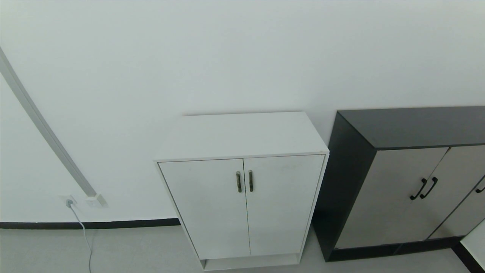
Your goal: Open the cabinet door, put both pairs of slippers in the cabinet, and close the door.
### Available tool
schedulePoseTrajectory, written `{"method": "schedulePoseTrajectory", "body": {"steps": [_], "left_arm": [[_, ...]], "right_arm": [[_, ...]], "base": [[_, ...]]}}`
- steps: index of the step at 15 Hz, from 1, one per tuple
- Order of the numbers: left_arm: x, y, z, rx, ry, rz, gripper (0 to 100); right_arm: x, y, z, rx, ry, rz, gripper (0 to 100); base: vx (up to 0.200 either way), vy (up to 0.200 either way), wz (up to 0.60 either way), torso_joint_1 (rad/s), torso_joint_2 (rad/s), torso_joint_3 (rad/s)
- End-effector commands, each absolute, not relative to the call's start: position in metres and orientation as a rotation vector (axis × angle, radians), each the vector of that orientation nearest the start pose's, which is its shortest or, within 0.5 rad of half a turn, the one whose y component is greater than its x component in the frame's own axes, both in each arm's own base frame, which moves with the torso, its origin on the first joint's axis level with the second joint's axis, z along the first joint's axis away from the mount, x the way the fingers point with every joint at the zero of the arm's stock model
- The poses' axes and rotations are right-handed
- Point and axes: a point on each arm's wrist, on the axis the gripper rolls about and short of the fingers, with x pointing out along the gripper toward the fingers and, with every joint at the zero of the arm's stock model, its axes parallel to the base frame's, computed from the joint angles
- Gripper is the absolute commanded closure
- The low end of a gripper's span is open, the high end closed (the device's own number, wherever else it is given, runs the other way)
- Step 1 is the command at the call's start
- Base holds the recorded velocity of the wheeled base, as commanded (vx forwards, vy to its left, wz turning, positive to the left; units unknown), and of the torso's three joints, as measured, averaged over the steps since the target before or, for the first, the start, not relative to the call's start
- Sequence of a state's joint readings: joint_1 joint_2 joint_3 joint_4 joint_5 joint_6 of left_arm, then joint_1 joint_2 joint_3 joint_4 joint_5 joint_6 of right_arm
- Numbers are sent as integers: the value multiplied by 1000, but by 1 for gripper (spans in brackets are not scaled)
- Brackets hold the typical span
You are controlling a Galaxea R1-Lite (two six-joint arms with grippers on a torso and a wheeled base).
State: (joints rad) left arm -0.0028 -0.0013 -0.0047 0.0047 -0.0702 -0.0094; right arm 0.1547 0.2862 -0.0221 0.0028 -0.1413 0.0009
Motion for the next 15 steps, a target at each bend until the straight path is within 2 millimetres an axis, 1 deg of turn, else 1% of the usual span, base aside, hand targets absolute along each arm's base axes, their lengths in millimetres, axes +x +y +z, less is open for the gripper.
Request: {"method": "schedulePoseTrajectory", "body": {"steps": [1,3,5,6,7,9,10,11,12,13,15], "left_arm": [[-23,-2,76,-9,0,-74,100],[-23,-2,76,-9,0,-74,100],[-23,-2,76,-9,0,-74,100],[-23,-2,76,-9,0,-74,100],[-23,-2,76,-9,0,-74,100],[-23,-2,76,-9,0,-74,100],[-23,-2,76,-9,0,-74,100],[-23,-2,76,-9,0,-74,100],[-23,-2,76,-9,2,-74,100],[-23,-1,76,-9,0,-72,100],[-23,-2,76,-9,0,-74,100]], "right_arm": [[-10,-5,84,-17,144,113,100],[-13,-8,83,-15,97,233,100],[-11,-7,83,11,123,276,100],[-8,-7,84,4,159,249,100],[-7,-6,84,3,175,161,100],[-8,-5,84,14,180,-21,100],[-11,-4,84,32,146,-172,100],[-17,-3,82,41,71,-193,100],[-23,-3,81,51,-3,-135,100],[-24,-2,79,64,-27,-88,100],[-23,-1,76,45,-6,-44,100]], "base": [[0,0,0,0,0,0],[0,0,0,0,0,0],[0,0,0,0,0,0],[0,0,0,0,0,0],[0,0,0,0,0,0],[0,0,0,0,0,0],[0,0,0,0,0,0],[0,0,0,0,0,0],[0,0,0,0,0,0],[0,0,0,0,0,0],[0,0,0,0,0,0]]}}
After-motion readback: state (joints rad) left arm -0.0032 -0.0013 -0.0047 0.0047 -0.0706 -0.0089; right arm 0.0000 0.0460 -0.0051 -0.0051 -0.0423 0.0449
